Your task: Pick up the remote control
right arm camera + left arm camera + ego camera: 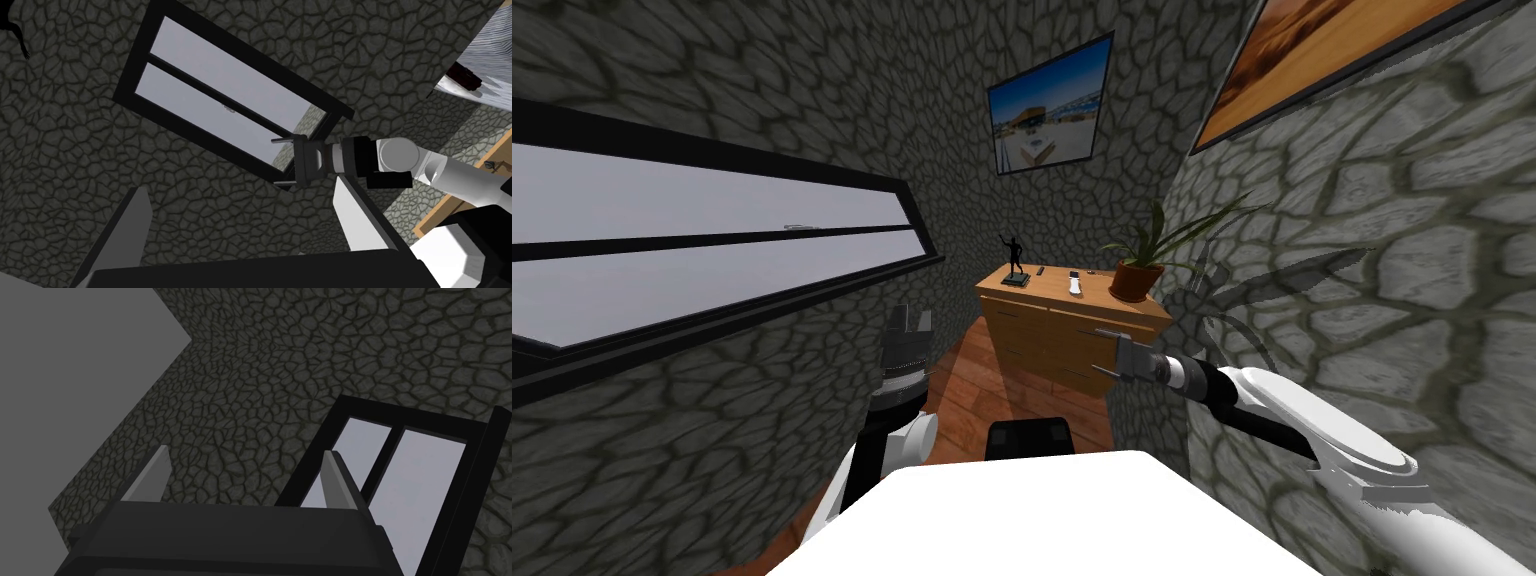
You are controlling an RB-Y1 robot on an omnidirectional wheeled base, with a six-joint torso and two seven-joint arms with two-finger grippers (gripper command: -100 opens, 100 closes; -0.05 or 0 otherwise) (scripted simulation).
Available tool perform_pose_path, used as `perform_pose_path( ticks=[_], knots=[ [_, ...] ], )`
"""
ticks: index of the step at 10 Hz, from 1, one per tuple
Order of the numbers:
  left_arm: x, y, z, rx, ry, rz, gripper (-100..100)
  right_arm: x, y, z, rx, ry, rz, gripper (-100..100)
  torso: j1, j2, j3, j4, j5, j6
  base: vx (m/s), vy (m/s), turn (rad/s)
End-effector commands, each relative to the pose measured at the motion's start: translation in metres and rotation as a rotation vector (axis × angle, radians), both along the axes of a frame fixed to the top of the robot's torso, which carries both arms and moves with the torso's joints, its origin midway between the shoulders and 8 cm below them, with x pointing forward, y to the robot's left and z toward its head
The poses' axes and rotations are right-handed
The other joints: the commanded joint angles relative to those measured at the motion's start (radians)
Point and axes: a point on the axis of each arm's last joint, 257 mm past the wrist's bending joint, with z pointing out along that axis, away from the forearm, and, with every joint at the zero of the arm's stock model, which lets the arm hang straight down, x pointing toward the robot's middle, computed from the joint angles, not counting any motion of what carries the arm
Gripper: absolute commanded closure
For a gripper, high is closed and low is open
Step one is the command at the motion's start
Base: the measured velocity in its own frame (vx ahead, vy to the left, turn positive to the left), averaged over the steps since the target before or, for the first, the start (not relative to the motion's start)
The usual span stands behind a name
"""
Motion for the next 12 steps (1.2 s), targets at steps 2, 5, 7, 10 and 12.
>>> perform_pose_path(
  ticks=[2, 5, 7, 10, 12],
  knots=[
    [0.000, 0.000, 0.000, 0.000, 0.000, 0.000, 0, -0.002, -0.025, -0.022, -0.179, -0.015, 0.039, -100, 0.000, -0.001, 0.000, 0.000, 0.000, 0.001, -0.062, 0.049, 0.148],
    [0.000, 0.000, 0.000, 0.000, 0.000, 0.000, 0, -0.004, -0.048, -0.042, -0.340, -0.016, 0.065, -100, -0.001, -0.001, -0.001, 0.000, 0.000, 0.000, -0.050, 0.037, 0.119],
    [0.000, 0.000, 0.000, 0.000, 0.000, 0.000, 0, -0.005, -0.069, -0.052, -0.450, -0.019, 0.087, -100, -0.003, -0.003, -0.002, -0.001, -0.001, 0.001, -0.022, 0.021, 0.096],
    [0.000, 0.000, 0.000, 0.000, 0.000, 0.000, 0, -0.006, -0.097, -0.065, -0.588, -0.015, 0.108, -100, -0.001, -0.003, -0.002, -0.001, 0.000, 0.000, -0.025, 0.040, 0.136],
    [0.000, 0.000, 0.000, 0.000, 0.000, 0.000, 0, -0.008, -0.123, -0.072, -0.700, -0.009, 0.127, -100, -0.001, -0.004, -0.002, -0.001, 0.000, 0.000, -0.012, 0.030, 0.164]
  ],
)
